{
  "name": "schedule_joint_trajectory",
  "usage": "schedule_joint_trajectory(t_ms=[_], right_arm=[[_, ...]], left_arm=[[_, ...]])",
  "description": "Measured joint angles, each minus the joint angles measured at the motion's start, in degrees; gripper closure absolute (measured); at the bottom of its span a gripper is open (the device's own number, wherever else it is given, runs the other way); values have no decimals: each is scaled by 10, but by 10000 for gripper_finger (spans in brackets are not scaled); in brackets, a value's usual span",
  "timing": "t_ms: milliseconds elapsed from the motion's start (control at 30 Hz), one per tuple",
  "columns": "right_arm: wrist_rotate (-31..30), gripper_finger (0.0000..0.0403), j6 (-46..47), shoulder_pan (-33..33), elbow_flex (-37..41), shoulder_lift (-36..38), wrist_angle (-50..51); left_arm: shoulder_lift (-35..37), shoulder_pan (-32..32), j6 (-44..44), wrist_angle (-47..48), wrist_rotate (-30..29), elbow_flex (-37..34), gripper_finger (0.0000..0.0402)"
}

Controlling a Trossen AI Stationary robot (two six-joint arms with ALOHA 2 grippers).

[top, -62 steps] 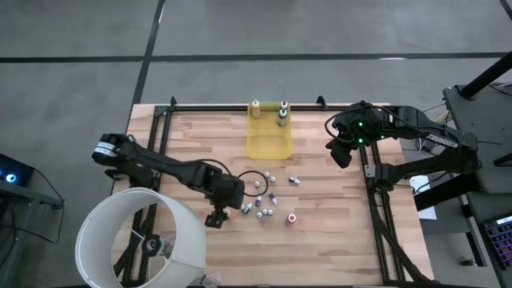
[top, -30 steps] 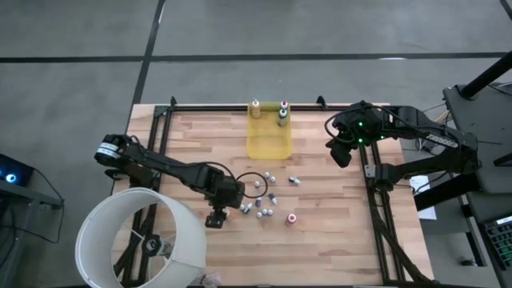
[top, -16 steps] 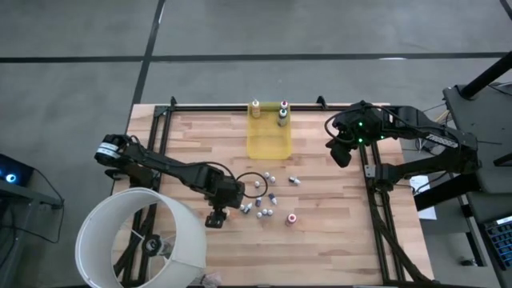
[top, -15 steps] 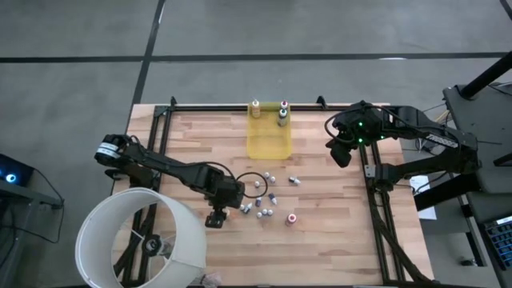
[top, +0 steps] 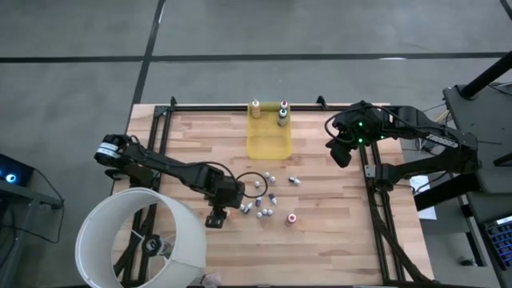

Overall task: Pick & Place food coloring
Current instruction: Put the large yellow food coloring bottle into the yellow container

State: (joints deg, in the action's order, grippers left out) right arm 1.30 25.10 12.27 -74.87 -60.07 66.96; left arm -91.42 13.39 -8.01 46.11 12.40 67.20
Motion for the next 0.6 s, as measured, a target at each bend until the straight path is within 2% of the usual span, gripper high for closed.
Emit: schedule_joint_trajectory(t_ms=[600], right_arm=[[0, 394, 0, 0, 0, 0, 0]], left_arm=[[0, 4, 4, -6, -16, 0, 220]])
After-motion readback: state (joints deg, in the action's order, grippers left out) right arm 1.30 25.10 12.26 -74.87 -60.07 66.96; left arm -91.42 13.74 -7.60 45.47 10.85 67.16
